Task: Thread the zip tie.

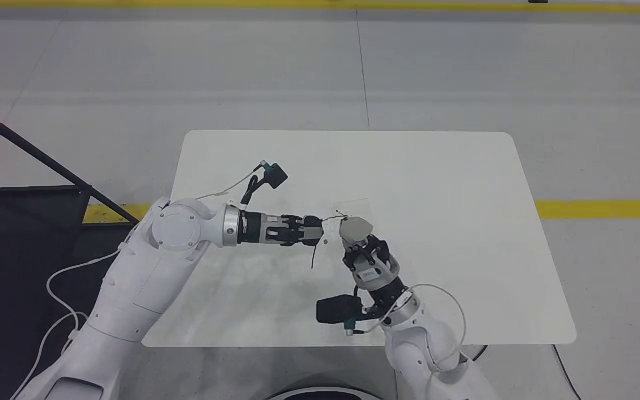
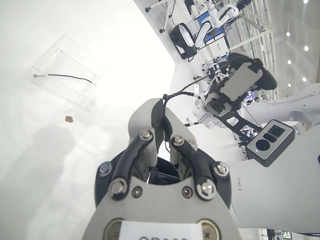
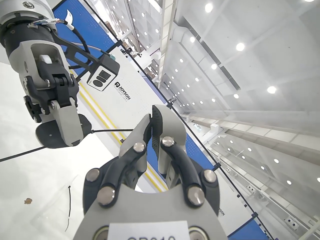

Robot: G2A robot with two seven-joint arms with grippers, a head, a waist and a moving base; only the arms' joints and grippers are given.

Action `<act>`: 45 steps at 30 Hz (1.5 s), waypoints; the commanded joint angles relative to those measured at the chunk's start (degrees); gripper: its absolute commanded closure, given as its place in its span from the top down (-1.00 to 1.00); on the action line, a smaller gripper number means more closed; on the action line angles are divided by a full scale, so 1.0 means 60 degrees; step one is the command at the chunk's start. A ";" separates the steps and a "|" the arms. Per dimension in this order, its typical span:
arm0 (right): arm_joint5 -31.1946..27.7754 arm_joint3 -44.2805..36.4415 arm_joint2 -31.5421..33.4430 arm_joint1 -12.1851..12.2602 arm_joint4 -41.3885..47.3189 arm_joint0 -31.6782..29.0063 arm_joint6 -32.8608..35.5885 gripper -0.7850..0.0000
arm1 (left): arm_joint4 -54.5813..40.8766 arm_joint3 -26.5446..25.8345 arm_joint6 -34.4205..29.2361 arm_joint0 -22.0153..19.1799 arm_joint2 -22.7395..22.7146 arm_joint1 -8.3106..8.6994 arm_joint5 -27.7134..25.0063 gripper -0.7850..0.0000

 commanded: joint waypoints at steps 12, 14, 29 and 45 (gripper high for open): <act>-0.1204 0.0019 -0.0126 0.0040 -0.0405 0.0074 -0.0597 -1.00 | -0.0008 0.0026 0.0255 -0.0007 -0.0018 0.0036 0.0087 -1.00; -0.1379 -0.0031 -0.0063 0.0064 -0.0323 0.0031 -0.0784 -1.00 | -0.0033 0.0034 0.0311 -0.0006 -0.0035 0.0042 0.0114 -1.00; -0.2557 -0.0137 0.0005 0.0144 -0.0209 0.0050 -0.1096 -1.00 | 0.0261 -0.0040 0.0685 0.0037 -0.0043 0.0079 0.0085 -1.00; -0.2575 -0.0265 0.0182 0.0212 -0.0062 -0.0058 -0.1172 -1.00 | 0.0989 -0.0282 0.1367 0.0245 -0.0083 0.0123 -0.0265 -1.00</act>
